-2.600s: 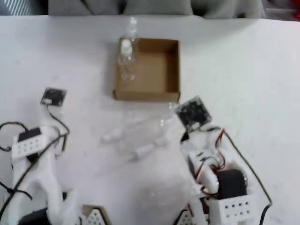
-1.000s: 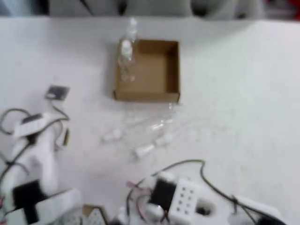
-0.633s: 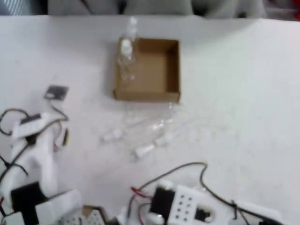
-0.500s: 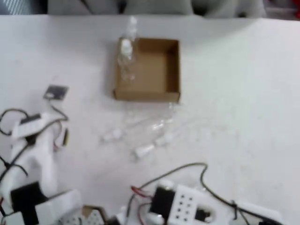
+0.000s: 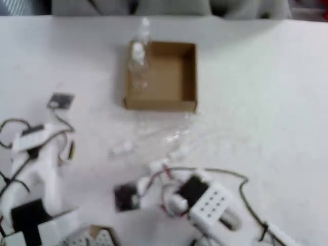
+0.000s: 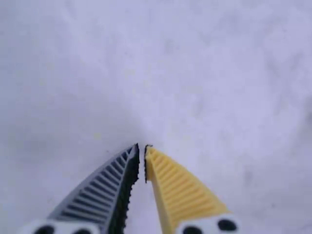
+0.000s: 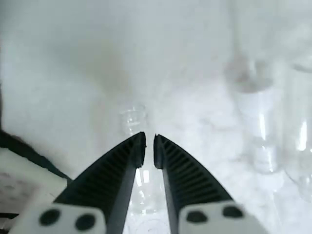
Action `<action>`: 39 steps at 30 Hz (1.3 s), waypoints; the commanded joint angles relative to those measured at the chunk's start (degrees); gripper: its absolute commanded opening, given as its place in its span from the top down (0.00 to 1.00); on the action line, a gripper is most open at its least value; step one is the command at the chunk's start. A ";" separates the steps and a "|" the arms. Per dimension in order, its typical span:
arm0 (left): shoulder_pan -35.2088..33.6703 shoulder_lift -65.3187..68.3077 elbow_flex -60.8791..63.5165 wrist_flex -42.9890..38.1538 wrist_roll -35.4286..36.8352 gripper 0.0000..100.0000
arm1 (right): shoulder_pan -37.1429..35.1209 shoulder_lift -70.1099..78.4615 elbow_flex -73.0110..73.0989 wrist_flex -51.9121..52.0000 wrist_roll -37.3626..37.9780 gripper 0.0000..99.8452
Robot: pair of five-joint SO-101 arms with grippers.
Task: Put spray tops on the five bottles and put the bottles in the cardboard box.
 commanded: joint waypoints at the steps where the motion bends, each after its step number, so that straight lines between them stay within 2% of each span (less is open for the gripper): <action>1: 0.75 -0.04 -2.64 -0.44 0.53 0.95 | 4.70 -0.48 -6.68 3.38 0.00 0.98; 5: 0.75 -0.04 -2.64 -0.44 0.53 0.95 | 4.26 -0.40 -13.19 13.49 0.18 0.98; 9: 0.75 -0.04 -2.64 -0.44 0.53 0.95 | -0.57 0.04 -12.57 23.60 9.14 0.98; 15: 0.75 -0.04 -2.64 -0.44 0.53 0.95 | 0.48 1.45 -8.62 22.20 16.70 0.98; 21: 0.75 -0.04 -2.64 -0.44 0.53 0.95 | 0.22 16.48 -3.43 15.52 22.77 0.98; 26: 0.75 -0.04 -2.64 -0.44 0.53 0.95 | 0.48 24.92 -2.73 6.55 18.55 0.98; 30: 0.75 -0.04 -2.64 -0.44 0.53 0.95 | 0.57 21.67 -2.81 0.92 10.37 0.98; 33: 0.75 -0.04 -2.64 -0.44 0.53 0.95 | 1.36 16.84 -3.43 0.31 7.65 0.98; 39: 0.75 -0.04 -2.64 -0.44 0.53 0.95 | 14.02 8.31 -7.21 -0.04 6.33 0.98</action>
